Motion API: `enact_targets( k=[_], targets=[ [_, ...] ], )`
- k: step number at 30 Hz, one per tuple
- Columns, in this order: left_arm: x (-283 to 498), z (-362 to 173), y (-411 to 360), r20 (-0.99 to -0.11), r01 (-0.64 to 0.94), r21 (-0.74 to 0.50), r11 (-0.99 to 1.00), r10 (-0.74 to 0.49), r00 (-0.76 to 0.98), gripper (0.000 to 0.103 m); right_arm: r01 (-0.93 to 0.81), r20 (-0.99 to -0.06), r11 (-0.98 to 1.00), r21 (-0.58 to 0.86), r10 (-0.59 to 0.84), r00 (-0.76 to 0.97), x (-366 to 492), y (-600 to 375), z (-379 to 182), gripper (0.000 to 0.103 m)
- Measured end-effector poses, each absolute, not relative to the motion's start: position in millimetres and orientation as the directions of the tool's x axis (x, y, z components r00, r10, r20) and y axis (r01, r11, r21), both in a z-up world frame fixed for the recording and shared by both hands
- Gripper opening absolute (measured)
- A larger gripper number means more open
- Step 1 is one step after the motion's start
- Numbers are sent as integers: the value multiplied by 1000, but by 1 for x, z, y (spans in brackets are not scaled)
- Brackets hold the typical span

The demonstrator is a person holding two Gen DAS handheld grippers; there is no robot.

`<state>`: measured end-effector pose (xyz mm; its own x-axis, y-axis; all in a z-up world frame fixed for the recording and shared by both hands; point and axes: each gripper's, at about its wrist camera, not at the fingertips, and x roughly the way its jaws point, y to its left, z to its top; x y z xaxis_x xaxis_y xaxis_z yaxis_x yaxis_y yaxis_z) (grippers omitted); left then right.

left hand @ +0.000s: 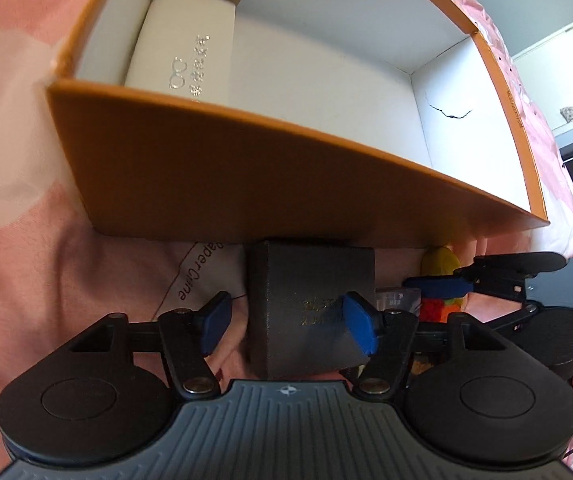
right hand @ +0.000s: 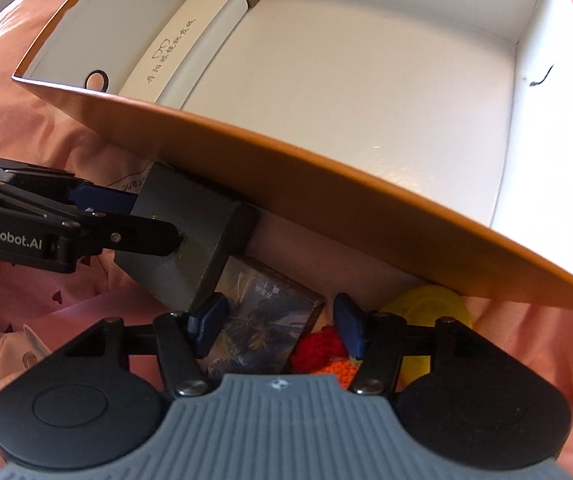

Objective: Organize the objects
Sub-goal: 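Grasp the black box with the left tool while the right tool grasps the photo card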

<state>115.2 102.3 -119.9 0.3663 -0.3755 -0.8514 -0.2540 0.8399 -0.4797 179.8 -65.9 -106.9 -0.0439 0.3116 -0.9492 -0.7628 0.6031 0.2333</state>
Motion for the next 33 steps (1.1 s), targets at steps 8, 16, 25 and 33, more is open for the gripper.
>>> enact_targets(
  k=[8, 16, 25, 33],
  targets=[
    [122, -137, 101, -831, -269, -525, 808, -419, 365, 87, -705, -924, 621, 343, 359, -134, 199, -76, -126, 66],
    [110, -119, 107, -820, -266, -526, 808, -397, 412, 58, -701, -921, 627, 341, 371, -117, 197, -79, -123, 64],
    [76, -72, 110, -864, -228, -377, 898, -253, 435, 49, -675, -905, 657, 336, 423, -39, 188, -80, -93, 38],
    [64, -69, 116, -891, -279, -330, 902, -200, 408, 48, -674, -871, 623, 397, 486, -64, 177, -73, -70, 29]
  ],
)
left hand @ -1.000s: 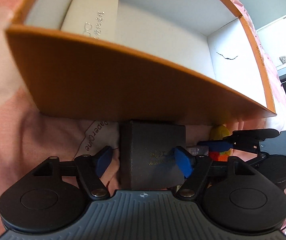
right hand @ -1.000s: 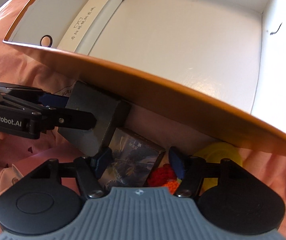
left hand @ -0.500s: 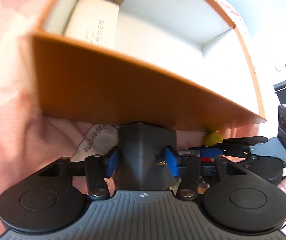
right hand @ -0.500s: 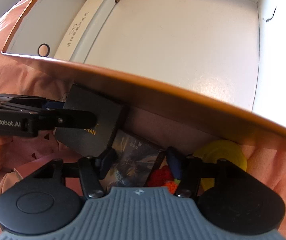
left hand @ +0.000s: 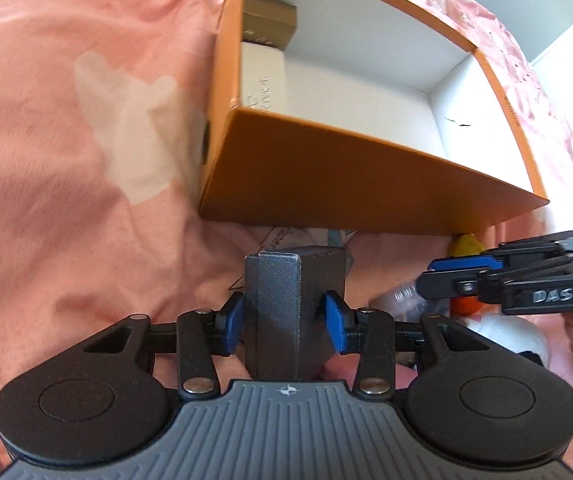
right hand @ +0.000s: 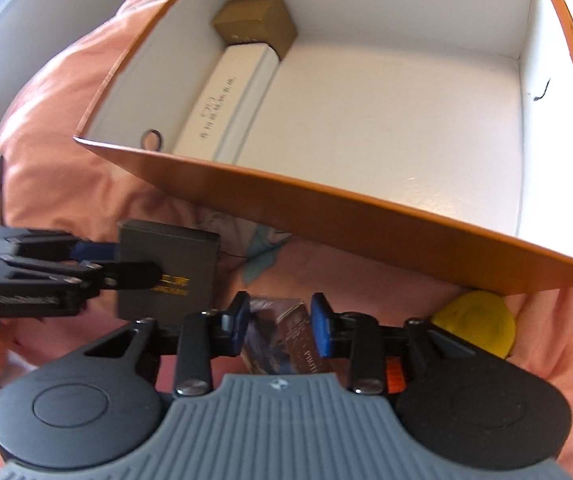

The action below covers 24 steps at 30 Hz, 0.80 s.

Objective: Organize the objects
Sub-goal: 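Grasp the black box with the left tool while the right tool grasps the photo card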

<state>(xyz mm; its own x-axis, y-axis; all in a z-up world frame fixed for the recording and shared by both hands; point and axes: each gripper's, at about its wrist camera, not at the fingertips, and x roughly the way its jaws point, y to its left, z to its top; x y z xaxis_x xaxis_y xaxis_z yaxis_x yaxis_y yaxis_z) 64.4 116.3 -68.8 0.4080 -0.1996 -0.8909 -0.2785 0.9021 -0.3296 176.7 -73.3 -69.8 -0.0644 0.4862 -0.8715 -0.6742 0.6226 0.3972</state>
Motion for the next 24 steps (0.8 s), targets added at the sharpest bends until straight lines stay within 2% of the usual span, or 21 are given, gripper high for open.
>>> enact_targets(
  k=[2, 4, 6, 9, 10, 14, 20, 24],
  targets=[
    [63, -69, 120, -891, -279, -329, 902, -199, 408, 48, -660, -860, 616, 431, 501, -94, 180, -72, -69, 27],
    [63, -68, 119, -891, -271, -328, 905, -201, 407, 47, -685, -873, 609, 401, 481, -83, 179, -63, -71, 30],
    [61, -72, 120, -891, -268, -329, 905, -203, 406, 47, -700, -873, 584, 411, 473, -118, 173, -52, -76, 41],
    [59, -76, 117, -888, -274, -336, 901, -207, 410, 47, -748, -883, 528, 401, 441, -161, 172, -56, -83, 52],
    [59, -76, 117, -888, -275, -339, 900, -209, 410, 47, -760, -888, 515, 396, 425, -175, 171, -56, -86, 53],
    [64, -80, 112, -888, -272, -337, 901, -209, 409, 47, -809, -924, 482, 336, 333, -186, 161, -53, -113, 51],
    [65, -84, 114, -888, -291, -353, 889, -220, 404, 46, -784, -912, 510, 355, 373, -171, 167, -53, -115, 45],
    [61, -81, 114, -884, -297, -357, 886, -217, 414, 46, -785, -909, 517, 340, 394, -134, 162, -57, -105, 36]
  ],
)
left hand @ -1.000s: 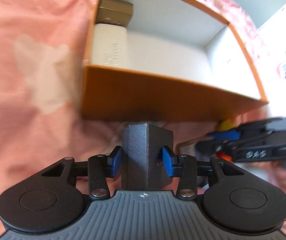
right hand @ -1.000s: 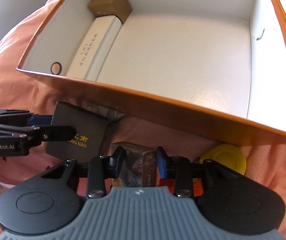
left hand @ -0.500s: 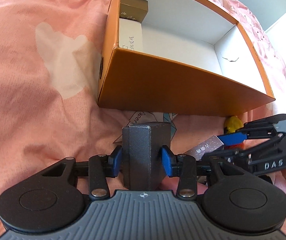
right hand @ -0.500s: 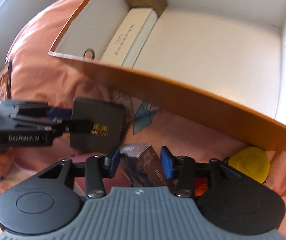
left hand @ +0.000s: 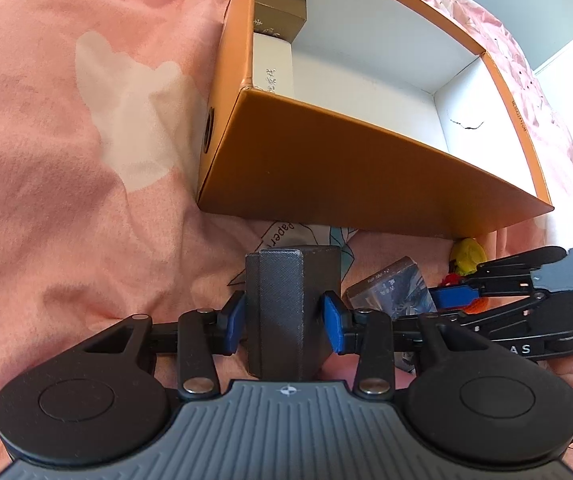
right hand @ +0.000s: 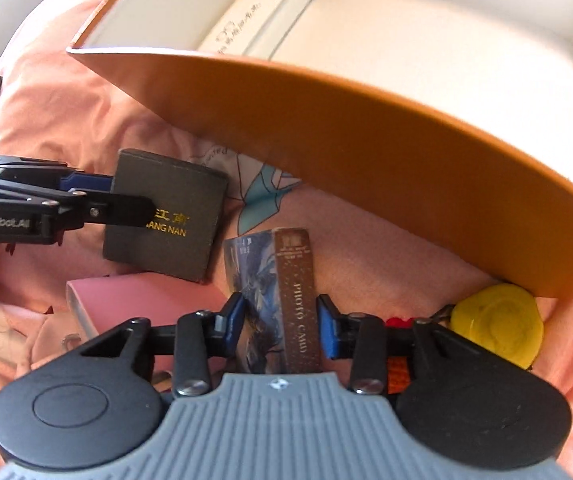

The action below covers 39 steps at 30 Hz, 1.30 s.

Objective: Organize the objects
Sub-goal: 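Grasp the black box with the left tool while the right tool grasps the photo card, then carry the black box and photo card over the rim into the box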

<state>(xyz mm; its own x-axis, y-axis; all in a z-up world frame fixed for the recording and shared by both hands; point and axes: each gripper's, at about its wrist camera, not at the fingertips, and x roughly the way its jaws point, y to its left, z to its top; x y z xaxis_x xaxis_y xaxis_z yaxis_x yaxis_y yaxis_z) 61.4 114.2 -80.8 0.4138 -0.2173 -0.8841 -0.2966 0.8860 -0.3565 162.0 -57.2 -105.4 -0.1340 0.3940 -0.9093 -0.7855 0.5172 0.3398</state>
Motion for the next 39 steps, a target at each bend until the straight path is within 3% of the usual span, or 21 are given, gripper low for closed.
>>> enact_targets(
  k=[4, 12, 31, 39],
  targets=[
    [59, -74, 111, -880, -285, -348, 893, -206, 428, 46, -789, -890, 510, 343, 444, -100, 155, -63, -83, 24],
    [51, -41, 98, -843, -206, -340, 917, -201, 498, 45, -802, -863, 520, 296, 506, 10, 142, -73, -40, 24],
    [87, 62, 98, -628, -70, -392, 917, -211, 749, 44, -763, -681, 583, 281, 681, 270, 168, -106, 82, 24],
    [156, 24, 115, -721, -125, -410, 903, -237, 651, 44, -656, -704, 702, 278, 613, 357, 216, -93, 59, 24]
  ],
)
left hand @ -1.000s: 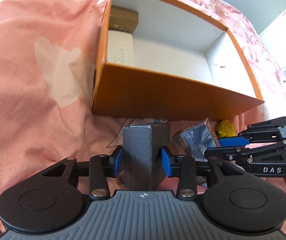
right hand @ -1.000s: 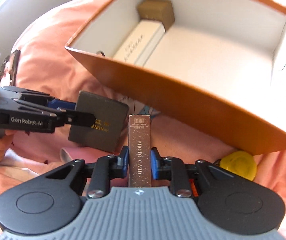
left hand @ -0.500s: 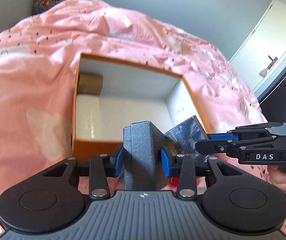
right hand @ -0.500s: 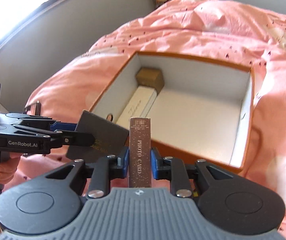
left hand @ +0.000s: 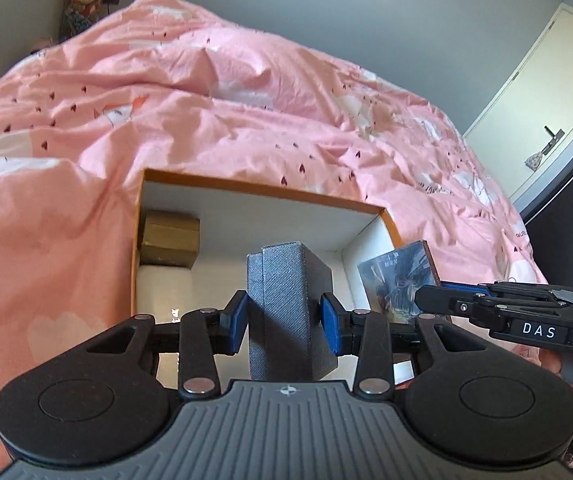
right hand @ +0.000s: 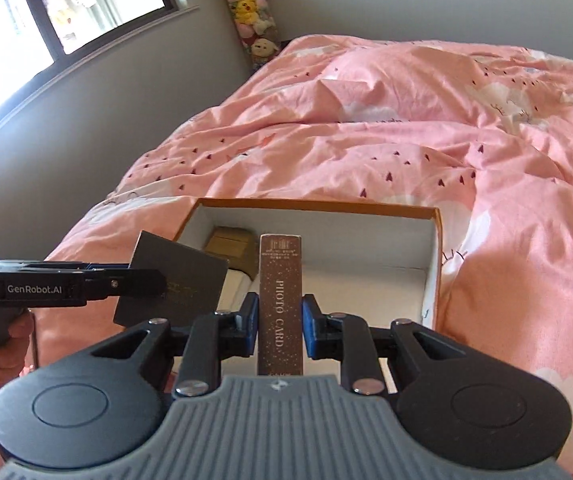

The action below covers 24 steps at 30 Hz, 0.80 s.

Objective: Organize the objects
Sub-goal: 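Carry the black box and photo card over the rim into the box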

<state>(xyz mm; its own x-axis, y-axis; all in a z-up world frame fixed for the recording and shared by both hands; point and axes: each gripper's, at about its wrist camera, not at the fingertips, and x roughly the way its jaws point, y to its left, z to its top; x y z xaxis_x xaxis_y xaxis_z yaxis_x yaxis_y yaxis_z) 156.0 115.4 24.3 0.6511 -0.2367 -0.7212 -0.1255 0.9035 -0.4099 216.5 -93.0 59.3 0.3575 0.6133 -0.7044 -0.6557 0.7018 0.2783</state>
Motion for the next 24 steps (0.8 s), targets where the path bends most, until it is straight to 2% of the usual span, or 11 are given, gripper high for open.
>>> enact_targets(
  k=[9, 24],
  targets=[
    [185, -44, 109, -811, -176, -467, 867, -340, 475, 44, -533, -769, 756, 379, 578, 273, 256, -89, -2, 24],
    [193, -76, 113, -869, -247, -444, 861, -346, 353, 46, -513, -802, 766, 387, 554, 222, 267, -78, -44, 24]
  ],
)
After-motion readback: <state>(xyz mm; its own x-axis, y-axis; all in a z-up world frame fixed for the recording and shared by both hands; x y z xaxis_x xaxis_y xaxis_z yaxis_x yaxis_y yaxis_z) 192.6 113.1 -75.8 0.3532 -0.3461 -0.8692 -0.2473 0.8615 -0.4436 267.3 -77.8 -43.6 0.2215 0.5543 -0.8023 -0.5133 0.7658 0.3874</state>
